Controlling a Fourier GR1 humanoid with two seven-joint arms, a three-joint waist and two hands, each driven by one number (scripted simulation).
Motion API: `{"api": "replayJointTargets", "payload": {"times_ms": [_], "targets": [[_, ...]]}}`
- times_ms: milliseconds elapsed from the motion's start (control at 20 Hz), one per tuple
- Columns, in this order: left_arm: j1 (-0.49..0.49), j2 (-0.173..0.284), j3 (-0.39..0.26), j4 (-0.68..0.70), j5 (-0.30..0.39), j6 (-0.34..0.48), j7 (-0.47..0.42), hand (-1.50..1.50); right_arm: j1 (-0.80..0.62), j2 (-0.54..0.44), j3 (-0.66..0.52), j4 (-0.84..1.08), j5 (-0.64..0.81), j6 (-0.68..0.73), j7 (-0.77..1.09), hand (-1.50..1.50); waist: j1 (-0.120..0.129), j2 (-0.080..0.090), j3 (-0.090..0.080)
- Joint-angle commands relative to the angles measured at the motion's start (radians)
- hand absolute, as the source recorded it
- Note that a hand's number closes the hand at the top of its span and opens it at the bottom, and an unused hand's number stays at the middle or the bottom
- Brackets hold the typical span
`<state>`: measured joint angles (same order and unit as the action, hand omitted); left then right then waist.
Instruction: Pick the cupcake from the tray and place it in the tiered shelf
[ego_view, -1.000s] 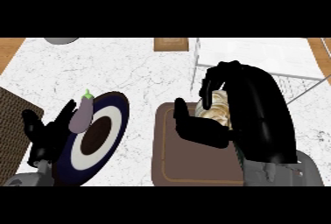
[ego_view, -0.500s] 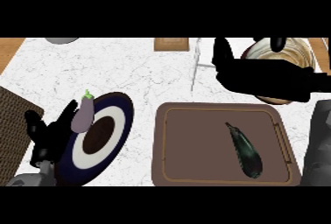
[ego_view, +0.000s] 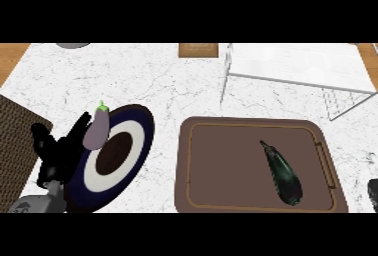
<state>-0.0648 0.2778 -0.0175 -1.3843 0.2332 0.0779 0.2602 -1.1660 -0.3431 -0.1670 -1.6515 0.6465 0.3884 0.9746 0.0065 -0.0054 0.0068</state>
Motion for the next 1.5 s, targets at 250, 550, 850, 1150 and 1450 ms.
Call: {"api": "replayJointTargets", "payload": {"times_ms": [250,550,850,1150,1450], "targets": [[0.024,-0.004,0.012,0.044,0.018,-0.044,0.019,0.00,-0.108,-0.115,-0.073,0.302,-0.046,0.056,-0.104,1.50,0.005,0.007,-0.008],[-0.009,-0.029,0.010,0.082,-0.010,-0.029,-0.006,0.00,-0.125,-0.163,-0.046,0.484,-0.006,0.013,-0.276,1.50,0.008,0.011,-0.008],[0.016,0.002,0.021,-0.019,0.003,-0.029,0.098,0.00,-0.022,-0.180,-0.045,0.578,0.038,-0.103,-0.441,1.50,0.008,0.009,-0.007],[-0.009,-0.025,0.035,0.086,-0.023,-0.044,-0.010,0.00,-0.106,-0.119,-0.009,0.748,0.110,-0.233,-0.464,1.50,0.013,0.012,-0.008],[0.032,-0.063,0.000,0.016,-0.047,-0.013,0.025,0.00,-0.106,-0.175,-0.046,0.846,0.079,-0.242,-0.631,1.50,0.011,0.010,-0.007]]}}
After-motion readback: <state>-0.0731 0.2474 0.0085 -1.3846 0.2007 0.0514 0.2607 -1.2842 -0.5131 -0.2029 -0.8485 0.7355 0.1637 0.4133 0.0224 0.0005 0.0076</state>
